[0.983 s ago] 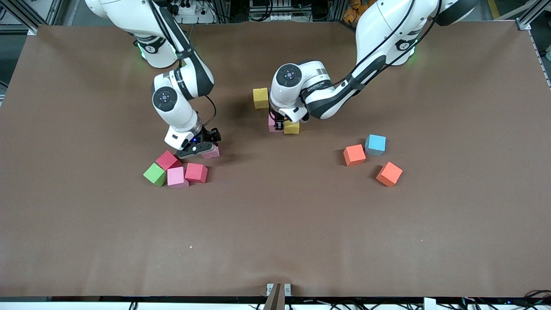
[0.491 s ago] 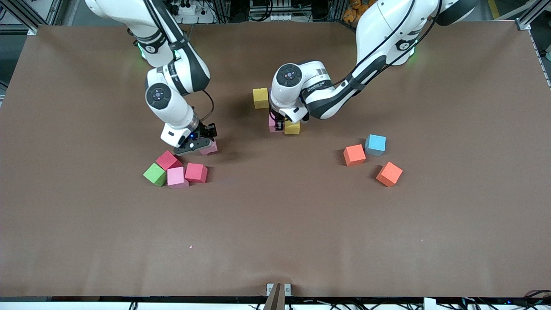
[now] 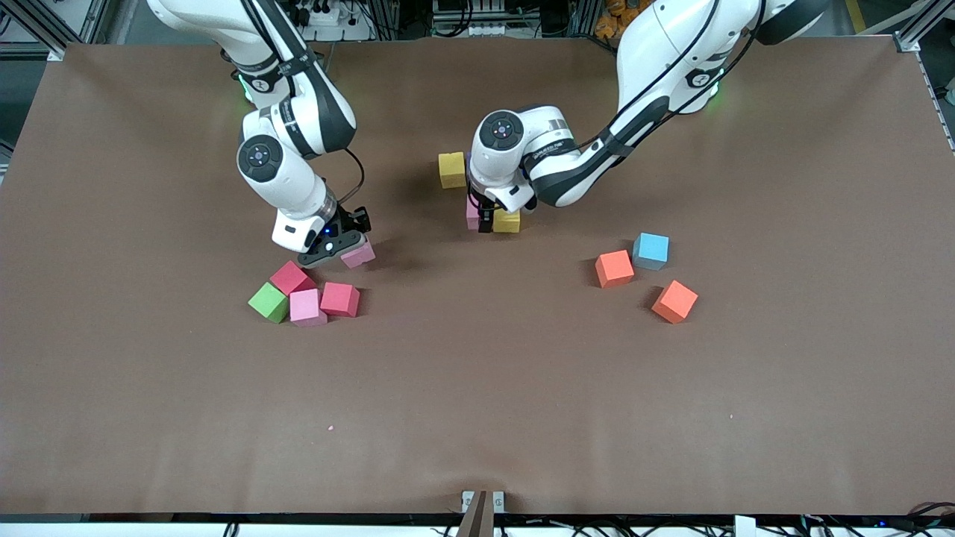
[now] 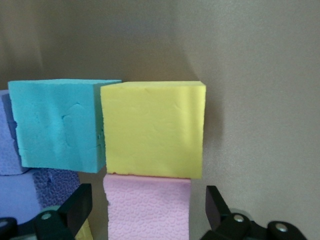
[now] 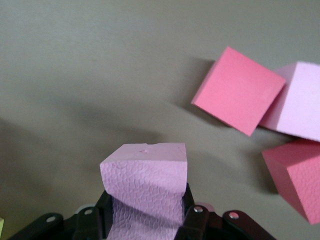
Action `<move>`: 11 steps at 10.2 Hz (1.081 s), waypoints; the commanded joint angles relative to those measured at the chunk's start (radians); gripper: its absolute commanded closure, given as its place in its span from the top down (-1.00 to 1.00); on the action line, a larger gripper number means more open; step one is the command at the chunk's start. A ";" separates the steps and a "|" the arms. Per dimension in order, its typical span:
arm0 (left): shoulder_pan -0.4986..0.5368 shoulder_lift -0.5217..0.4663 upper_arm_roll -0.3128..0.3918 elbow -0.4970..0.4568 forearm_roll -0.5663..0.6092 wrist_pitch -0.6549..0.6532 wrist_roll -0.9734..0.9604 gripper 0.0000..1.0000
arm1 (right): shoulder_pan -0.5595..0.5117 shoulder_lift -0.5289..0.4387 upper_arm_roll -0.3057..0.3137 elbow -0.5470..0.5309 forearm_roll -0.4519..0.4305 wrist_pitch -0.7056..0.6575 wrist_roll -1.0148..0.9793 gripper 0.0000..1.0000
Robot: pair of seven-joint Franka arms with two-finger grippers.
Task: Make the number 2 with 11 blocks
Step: 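Carry the pink cube with the right gripper while the left gripper reaches orange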
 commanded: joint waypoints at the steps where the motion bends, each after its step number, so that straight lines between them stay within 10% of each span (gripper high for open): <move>1: -0.004 -0.042 -0.006 -0.018 0.058 0.002 -0.152 1.00 | -0.011 -0.047 0.003 0.022 0.008 -0.090 -0.169 -0.41; 11: 0.135 -0.183 -0.121 -0.006 0.046 -0.102 -0.025 1.00 | 0.015 -0.036 0.014 0.048 -0.182 -0.060 -0.491 -0.37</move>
